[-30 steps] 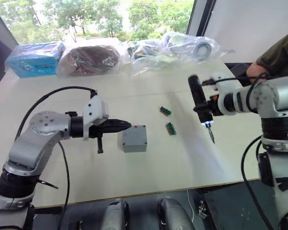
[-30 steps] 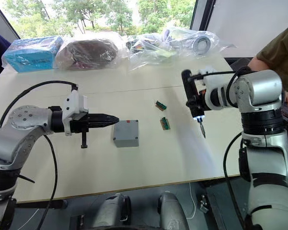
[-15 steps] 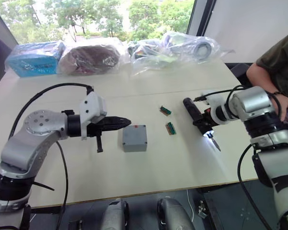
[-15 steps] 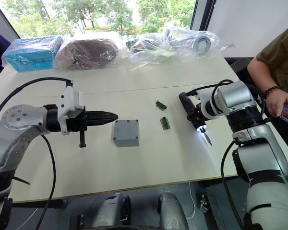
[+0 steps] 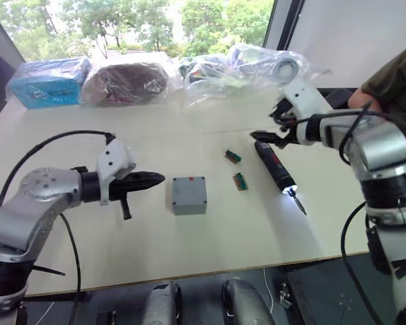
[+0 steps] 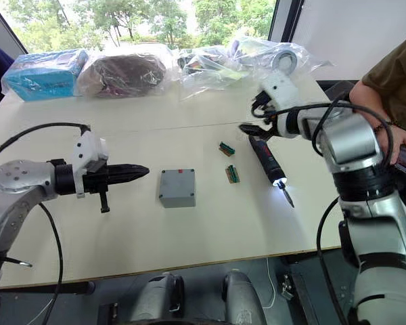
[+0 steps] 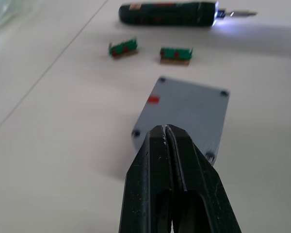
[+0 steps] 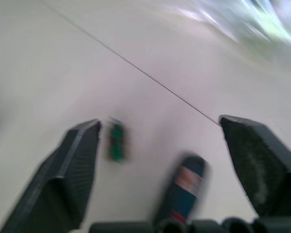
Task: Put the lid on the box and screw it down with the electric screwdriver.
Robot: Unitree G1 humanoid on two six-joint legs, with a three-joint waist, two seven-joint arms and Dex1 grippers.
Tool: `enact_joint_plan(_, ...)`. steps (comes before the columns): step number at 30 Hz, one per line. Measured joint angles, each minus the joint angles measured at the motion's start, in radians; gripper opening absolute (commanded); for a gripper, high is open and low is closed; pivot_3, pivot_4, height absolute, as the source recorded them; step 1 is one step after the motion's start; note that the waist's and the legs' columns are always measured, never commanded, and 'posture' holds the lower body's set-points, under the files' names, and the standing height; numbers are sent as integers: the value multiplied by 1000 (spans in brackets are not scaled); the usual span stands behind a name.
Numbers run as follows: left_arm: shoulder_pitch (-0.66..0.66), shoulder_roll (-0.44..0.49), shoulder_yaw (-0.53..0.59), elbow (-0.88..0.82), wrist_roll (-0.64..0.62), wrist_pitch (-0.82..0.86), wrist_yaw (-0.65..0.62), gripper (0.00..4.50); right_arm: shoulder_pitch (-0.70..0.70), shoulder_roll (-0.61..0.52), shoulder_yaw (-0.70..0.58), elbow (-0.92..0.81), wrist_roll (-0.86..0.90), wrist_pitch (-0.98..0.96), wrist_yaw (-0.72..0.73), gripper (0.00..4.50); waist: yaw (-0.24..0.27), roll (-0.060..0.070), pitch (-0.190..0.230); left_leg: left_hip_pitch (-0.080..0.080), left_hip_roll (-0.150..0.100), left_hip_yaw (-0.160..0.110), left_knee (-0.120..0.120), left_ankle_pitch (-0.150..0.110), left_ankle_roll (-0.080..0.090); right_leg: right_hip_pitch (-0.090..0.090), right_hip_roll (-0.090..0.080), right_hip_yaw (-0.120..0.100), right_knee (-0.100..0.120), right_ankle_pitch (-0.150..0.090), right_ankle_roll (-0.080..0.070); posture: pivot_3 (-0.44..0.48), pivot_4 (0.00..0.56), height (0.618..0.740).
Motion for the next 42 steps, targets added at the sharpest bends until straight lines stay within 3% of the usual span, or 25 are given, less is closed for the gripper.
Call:
enact_joint_plan(1, 6, 0, -5, 15, 10, -10, -2, 0, 35, 7, 2, -28, 2, -11, 1, 2459, 1, 0, 0, 0, 0, 0, 0, 0, 0, 1, -1, 0, 0, 0, 0, 0, 150, 740)
enact_joint_plan(7, -1, -32, -63, 114, 70, -77, -20, 0, 187, 107, 18, -163, 4, -7, -50, 117, -1, -1, 0, 0, -1, 1, 4, 0, 0, 2, -3, 1, 0, 0, 0, 0, 150, 740)
enact_joint_plan(13, -21, -125, -174, 218, 147, -129, -17, 0, 320, 174, 132, -250, 0, 39, -85, 117, -1, -1, 0, 0, -1, 0, 4, 0, 0, 1, -2, 0, 2, 0, 0, 0, 150, 740)
enact_joint_plan(33, -270, -304, -276, 543, 324, -275, -5, 0, 327, 202, 234, -335, 4, 156, -60, 117, 0, -3, 0, 0, -1, -1, 8, 0, 0, 3, -1, -1, 3, 0, 0, 0, 150, 740)
enact_joint_plan(38, -270, -296, -280, 569, 345, -304, -8, 0, 296, 133, 228, -335, -8, 156, -46, 117, -1, -3, 0, -1, -1, -1, 9, 0, 0, 3, -1, -1, 4, 0, 0, 0, 150, 740)
enact_joint_plan(42, -200, -201, -268, 492, 330, -291, -74, 0, 248, 74, 189, -295, -34, 106, -28, 117, -8, -3, 0, 0, 0, -2, 9, 0, 0, 3, -1, -1, 4, 0, 0, 0, 150, 740)
